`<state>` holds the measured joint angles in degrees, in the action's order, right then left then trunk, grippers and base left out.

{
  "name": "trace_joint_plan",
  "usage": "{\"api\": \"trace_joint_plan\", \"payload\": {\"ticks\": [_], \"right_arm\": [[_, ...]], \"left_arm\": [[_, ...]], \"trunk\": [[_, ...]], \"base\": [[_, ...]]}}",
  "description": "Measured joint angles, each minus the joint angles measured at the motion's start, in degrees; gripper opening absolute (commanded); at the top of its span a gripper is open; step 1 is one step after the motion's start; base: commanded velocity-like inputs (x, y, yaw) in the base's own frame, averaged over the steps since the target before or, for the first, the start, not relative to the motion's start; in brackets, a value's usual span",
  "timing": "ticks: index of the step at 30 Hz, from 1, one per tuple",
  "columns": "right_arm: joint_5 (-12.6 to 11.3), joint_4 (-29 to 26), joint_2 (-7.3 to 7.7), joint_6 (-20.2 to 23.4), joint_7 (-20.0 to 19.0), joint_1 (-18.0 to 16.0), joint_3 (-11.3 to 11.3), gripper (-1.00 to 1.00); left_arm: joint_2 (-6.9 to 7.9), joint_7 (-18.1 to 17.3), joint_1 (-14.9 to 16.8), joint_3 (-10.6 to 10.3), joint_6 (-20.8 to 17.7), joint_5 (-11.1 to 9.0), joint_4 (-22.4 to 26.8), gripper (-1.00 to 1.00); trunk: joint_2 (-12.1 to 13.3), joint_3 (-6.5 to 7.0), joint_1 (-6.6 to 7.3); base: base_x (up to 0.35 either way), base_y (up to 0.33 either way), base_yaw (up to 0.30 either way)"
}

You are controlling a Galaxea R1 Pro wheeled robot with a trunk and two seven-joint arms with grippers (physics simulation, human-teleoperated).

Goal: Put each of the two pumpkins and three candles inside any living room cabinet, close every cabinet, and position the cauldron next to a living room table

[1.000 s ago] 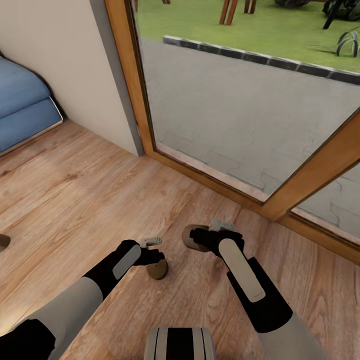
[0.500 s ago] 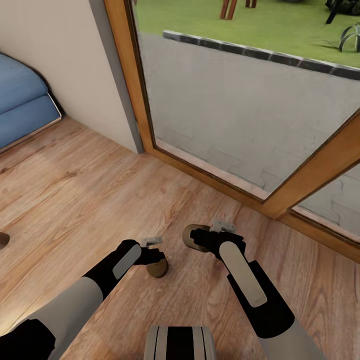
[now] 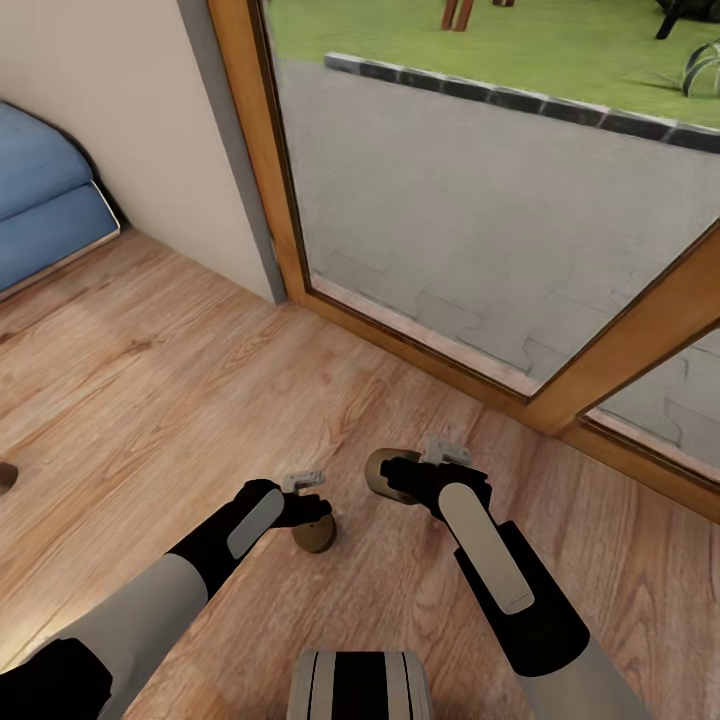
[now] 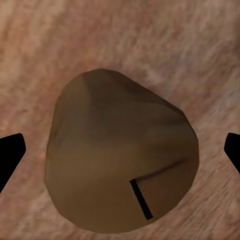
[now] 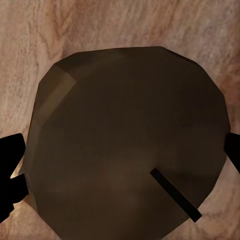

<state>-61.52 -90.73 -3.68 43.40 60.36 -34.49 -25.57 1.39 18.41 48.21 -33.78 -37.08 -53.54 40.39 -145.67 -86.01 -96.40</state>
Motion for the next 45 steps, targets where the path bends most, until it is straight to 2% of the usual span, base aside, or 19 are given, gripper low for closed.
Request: {"api": "trace_joint_plan", "payload": {"ticks": [5,10,12,14,30,33,45], "right_arm": [[0.0,0.0,0.00,0.0,0.0,0.0,0.0,-1.00],[0.0,0.0,0.00,0.0,0.0,0.0,0.0,-1.00],[0.0,0.0,0.00,0.1,0.0,0.0,0.0,-1.00],[0.0,0.0,0.00,0.1,0.0,0.0,0.0,-1.00],[0.0,0.0,0.00,0.1,0.0,0.0,0.0,-1.00],[0.0,0.0,0.00,0.1,0.0,0.0,0.0,-1.00],[0.0,0.0,0.00,0.1,0.0,0.0,0.0,-1.00]], "left_arm": [[-0.39,0.0,0.0,-0.2,-0.1,0.0,-0.1,1.00],[-0.89,0.2,0.1,-1.7,-0.1,0.2,-0.6,1.00],[-0.95,0.3,0.1,-2.0,-0.1,0.1,-0.7,1.00],[-0.97,0.3,0.1,-2.1,-0.1,0.1,-0.7,1.00],[-1.00,0.3,0.1,-2.3,-0.3,0.0,-0.8,1.00],[-1.00,0.4,0.1,-2.3,-0.2,0.0,-0.8,1.00],[-1.00,0.5,0.1,-2.3,-0.1,0.0,-0.8,1.00]], "trunk": [[0.0,0.00,0.00],[0.0,0.00,0.00],[0.0,-0.44,-0.06],[-0.1,-0.88,-0.11],[-0.1,-0.89,-0.10],[-0.1,-1.55,-0.19],[-0.1,-1.55,-0.18]], "base": [[0.000,0.000,0.000],[0.000,0.000,0.000],[0.000,0.000,0.000],[0.000,0.000,0.000],[0.000,0.000,0.000],[0.000,0.000,0.000],[0.000,0.000,0.000]]}}
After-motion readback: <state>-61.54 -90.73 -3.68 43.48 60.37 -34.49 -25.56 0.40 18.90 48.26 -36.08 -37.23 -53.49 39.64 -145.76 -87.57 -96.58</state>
